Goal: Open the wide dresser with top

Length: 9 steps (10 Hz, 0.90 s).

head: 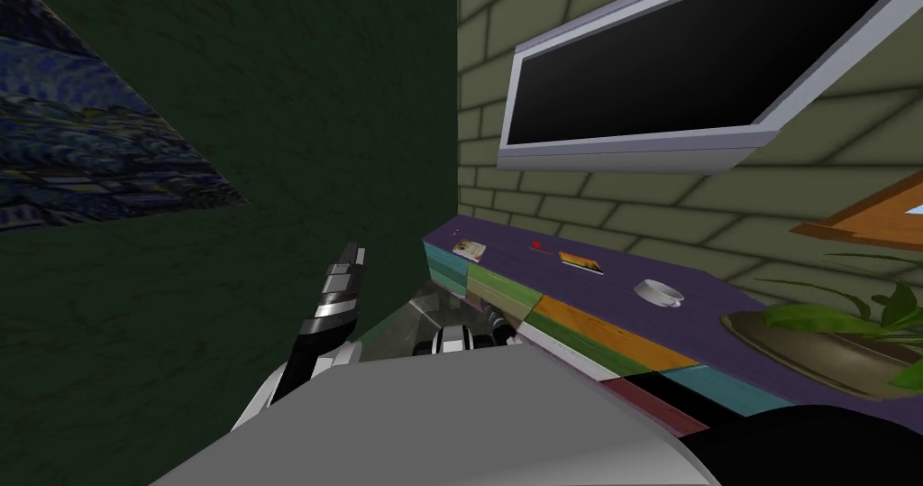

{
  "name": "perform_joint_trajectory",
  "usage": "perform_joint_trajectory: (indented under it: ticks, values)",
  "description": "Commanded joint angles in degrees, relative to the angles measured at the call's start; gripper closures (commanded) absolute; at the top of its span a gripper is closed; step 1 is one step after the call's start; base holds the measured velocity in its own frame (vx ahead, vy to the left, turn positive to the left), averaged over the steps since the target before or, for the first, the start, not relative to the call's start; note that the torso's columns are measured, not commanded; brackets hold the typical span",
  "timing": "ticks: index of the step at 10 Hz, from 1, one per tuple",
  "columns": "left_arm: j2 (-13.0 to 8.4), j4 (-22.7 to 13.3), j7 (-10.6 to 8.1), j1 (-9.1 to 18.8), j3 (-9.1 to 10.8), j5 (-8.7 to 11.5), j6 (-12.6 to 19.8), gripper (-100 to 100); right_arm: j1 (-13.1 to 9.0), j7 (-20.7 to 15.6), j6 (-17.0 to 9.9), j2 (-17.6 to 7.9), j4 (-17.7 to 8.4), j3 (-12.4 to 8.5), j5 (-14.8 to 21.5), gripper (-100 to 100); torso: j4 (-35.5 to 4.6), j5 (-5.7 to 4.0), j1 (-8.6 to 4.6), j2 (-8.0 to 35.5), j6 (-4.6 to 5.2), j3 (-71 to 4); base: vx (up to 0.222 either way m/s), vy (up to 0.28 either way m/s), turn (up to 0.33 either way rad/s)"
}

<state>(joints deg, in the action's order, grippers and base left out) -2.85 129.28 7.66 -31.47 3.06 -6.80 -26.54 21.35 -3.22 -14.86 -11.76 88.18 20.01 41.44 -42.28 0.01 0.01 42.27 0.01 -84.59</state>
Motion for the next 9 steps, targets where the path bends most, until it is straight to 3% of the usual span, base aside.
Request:
perform_joint_trajectory:
  ticks: [1,3,4,6,7,9]
  values:
    - [0.0,0.0,0.0,0.0,0.0,0.0,0.0,0,-0.81,-0.01,-4.05,-0.38,-3.49,1.78,3.22,-100,-0.02,-0.01,-0.05,0.09,0.01,0.05,0.049,0.029,0.191]
    - [0.0,0.0,0.0,0.0,0.0,0.0,0.0,0,-0.81,-0.01,-6.36,-0.38,-4.06,1.78,3.69,-100,0.0,0.0,0.0,-0.02,0.0,-0.01,0.042,0.016,0.05]
    - [0.0,0.0,0.0,0.0,0.0,0.0,0.0,0,-1.34,-0.09,-9.21,-0.42,-5.95,3.27,5.56,-100,-0.01,-0.02,-0.07,0.07,0.01,0.04,0.046,0.023,0.167]
    - [0.0,0.0,0.0,0.0,0.0,0.0,0.0,0,-1.34,-0.09,-10.77,-0.42,-7.33,3.27,6.87,-100,0.0,0.0,-0.01,0.0,0.0,0.0,0.038,0.013,0.049]
    - [0.0,0.0,0.0,0.0,0.0,0.0,0.0,0,-1.89,-0.18,-13.07,-0.4,-9.97,4.76,9.28,-100,-0.02,-0.02,-0.05,0.06,0.0,0.04,0.054,0.006,0.168]
    - [0.0,0.0,0.0,0.0,0.0,0.0,0.0,0,-1.89,-0.18,-15.13,-0.4,-10.57,4.76,9.98,-100,0.01,-0.01,-0.01,-0.03,0.0,-0.01,0.043,0.007,0.042]
